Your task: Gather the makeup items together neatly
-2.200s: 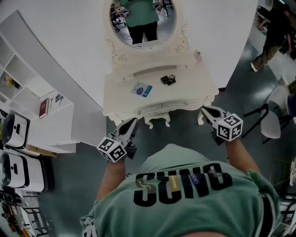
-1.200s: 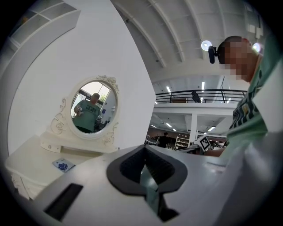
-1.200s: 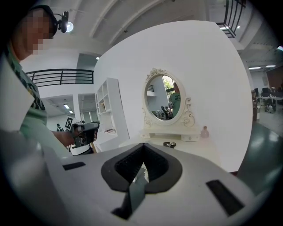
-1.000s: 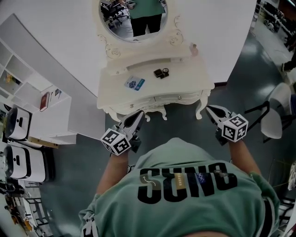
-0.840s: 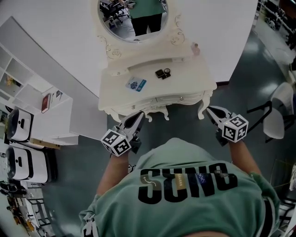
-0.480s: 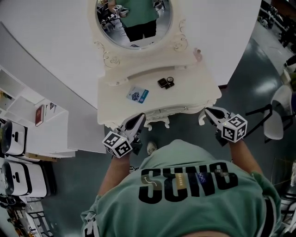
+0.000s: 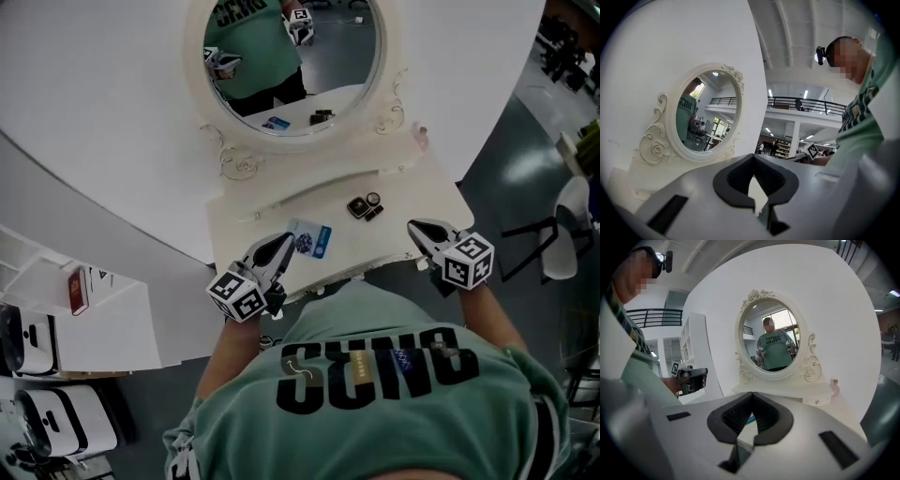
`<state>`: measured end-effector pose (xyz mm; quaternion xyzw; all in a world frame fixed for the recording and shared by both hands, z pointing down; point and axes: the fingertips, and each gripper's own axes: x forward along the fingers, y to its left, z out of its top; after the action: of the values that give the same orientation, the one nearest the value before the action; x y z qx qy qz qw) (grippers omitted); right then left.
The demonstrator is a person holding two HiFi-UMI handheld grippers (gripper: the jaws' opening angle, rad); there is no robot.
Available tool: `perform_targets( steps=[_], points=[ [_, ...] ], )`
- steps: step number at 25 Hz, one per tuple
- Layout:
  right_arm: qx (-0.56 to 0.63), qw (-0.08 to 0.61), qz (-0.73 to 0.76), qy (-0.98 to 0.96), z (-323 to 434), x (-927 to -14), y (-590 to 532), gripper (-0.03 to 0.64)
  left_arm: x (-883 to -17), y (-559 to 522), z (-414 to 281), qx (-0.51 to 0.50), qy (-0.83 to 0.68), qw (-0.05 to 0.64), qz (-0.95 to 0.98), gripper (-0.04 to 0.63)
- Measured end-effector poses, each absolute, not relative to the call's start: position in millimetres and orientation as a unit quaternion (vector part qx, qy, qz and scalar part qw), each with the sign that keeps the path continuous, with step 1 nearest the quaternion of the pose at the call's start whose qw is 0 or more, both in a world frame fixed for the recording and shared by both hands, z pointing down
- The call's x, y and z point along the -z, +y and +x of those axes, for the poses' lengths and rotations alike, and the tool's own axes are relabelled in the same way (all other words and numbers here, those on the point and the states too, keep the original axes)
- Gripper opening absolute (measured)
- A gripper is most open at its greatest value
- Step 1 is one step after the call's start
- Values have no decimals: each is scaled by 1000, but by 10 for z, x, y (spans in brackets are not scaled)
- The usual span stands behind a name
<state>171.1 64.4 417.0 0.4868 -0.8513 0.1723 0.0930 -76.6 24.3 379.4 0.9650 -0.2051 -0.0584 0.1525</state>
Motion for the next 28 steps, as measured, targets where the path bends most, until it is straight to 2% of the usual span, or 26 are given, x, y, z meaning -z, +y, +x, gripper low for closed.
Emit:
perform_targets(
  steps=[8, 20, 28],
  points=[
    [-194, 135, 474, -848, 1612, -4459, -17, -11, -4033, -488, -794, 54, -195, 184, 962, 9],
    [-202, 174, 352, -897, 2350, -4860, -878, -11, -4098, -871, 177, 52, -291, 192, 936, 9],
    [-208, 196, 305, -908, 1940, -5104, -982, -11, -4358, -800, -16, 45, -323, 211, 922, 9]
  ],
)
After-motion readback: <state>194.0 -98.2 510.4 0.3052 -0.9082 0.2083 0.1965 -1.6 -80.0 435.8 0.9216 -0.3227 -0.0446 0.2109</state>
